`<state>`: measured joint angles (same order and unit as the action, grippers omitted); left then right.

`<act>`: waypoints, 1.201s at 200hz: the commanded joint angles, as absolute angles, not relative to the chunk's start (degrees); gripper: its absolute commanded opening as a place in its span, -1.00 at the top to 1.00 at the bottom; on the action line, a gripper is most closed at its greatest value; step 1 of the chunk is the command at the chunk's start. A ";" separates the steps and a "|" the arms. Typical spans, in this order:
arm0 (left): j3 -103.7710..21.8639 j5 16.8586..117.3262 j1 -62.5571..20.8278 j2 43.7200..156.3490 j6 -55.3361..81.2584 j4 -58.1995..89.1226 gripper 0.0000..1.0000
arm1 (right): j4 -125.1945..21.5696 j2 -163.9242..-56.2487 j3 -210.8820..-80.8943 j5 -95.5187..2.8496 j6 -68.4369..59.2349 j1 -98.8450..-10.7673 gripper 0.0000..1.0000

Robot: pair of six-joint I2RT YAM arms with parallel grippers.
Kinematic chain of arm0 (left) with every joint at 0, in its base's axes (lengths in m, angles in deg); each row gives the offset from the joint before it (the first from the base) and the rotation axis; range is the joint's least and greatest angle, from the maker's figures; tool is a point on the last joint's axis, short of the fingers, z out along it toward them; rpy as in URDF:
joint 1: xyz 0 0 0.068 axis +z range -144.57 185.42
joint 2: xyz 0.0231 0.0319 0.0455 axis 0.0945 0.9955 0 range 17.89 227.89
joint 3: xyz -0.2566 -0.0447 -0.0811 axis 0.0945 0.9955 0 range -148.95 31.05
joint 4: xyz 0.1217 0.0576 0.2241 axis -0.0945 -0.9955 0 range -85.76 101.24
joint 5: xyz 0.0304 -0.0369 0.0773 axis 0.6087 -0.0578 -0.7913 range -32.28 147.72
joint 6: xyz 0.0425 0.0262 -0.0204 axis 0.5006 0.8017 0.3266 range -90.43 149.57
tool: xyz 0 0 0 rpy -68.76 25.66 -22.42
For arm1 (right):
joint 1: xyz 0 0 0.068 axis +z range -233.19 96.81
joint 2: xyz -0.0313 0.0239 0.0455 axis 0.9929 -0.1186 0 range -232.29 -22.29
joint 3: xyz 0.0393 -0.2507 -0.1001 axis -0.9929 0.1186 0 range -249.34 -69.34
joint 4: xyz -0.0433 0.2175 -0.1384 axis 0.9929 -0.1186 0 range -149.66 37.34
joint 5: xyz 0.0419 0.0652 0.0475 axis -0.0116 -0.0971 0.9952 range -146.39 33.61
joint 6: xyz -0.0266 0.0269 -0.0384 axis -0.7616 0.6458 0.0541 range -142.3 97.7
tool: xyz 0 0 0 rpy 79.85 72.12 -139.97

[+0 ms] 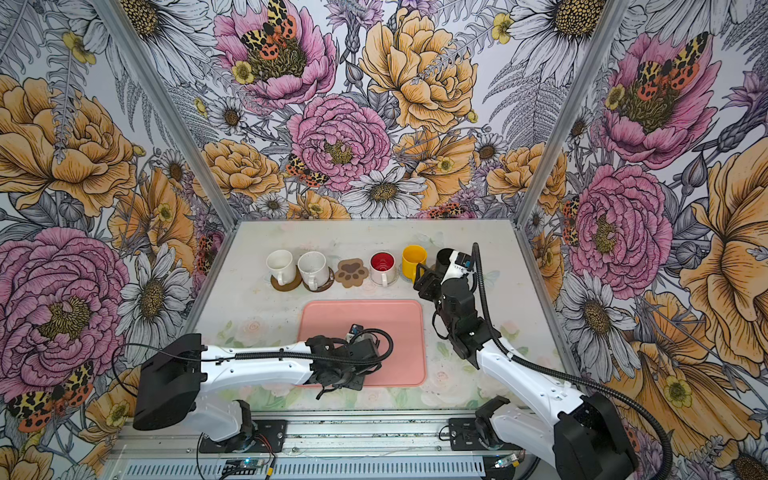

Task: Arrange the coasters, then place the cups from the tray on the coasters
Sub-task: 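Lift the lavender-handled mug off the tray with the left gripper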

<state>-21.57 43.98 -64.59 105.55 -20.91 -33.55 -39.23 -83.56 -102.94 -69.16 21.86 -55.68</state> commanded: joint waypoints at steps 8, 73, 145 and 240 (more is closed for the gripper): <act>-23.18 41.75 -64.98 105.78 -20.62 -33.17 0.43 | -39.31 -84.07 -104.99 -68.44 22.61 -55.94 -0.47; -24.44 38.57 -65.20 106.52 -19.86 -33.14 0.44 | -39.35 -84.50 -105.01 -68.13 22.95 -56.09 -0.47; -24.84 38.83 -65.41 108.81 -19.56 -33.12 0.47 | -39.34 -84.86 -105.11 -67.73 23.04 -56.17 -0.47; -24.25 37.32 -65.40 107.97 -20.26 -33.21 1.00 | -39.37 -84.69 -104.95 -67.37 23.16 -56.45 -0.47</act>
